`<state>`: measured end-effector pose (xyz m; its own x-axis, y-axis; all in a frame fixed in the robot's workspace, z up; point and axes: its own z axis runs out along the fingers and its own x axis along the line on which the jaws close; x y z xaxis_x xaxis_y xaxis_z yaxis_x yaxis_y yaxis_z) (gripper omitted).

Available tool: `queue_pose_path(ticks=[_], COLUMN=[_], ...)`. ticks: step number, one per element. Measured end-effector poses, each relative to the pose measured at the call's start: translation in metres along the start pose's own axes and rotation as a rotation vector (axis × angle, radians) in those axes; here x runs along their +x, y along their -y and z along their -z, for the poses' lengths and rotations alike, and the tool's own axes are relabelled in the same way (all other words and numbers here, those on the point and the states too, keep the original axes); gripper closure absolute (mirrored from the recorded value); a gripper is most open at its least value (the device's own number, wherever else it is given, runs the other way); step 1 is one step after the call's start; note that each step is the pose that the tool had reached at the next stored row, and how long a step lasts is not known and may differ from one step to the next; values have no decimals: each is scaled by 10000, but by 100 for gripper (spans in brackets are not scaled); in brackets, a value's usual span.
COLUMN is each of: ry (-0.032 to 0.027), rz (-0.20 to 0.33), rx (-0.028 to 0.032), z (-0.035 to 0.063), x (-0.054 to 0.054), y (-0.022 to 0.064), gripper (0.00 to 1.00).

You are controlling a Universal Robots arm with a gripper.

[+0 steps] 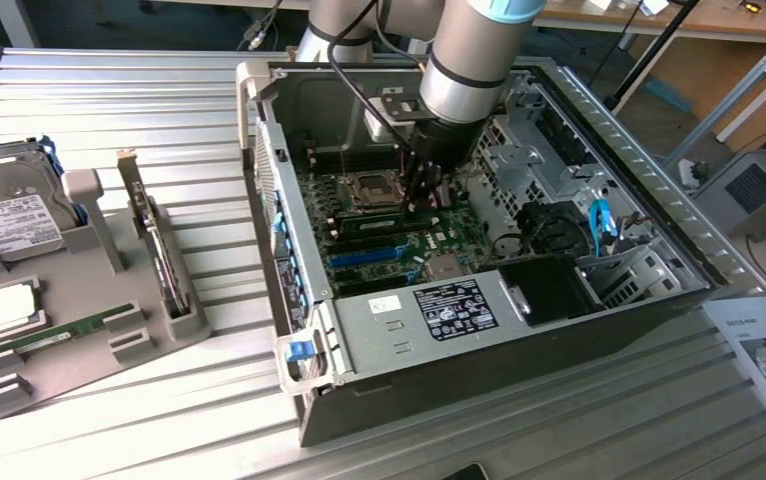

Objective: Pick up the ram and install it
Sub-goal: 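Insert the ram into the slot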

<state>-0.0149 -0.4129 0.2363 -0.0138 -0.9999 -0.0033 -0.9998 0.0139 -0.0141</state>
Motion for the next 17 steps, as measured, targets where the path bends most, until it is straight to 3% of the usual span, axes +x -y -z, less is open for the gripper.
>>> queue_pose_path(ticks=[5, 6, 9, 17], ry=[4, 1, 0, 1], rz=[0, 0, 0, 0], rx=[2, 1, 0, 0], z=[-2, 0, 0, 43], x=[1, 2, 2, 2], y=[0, 0, 0, 0], gripper=[87, 75, 62, 62])
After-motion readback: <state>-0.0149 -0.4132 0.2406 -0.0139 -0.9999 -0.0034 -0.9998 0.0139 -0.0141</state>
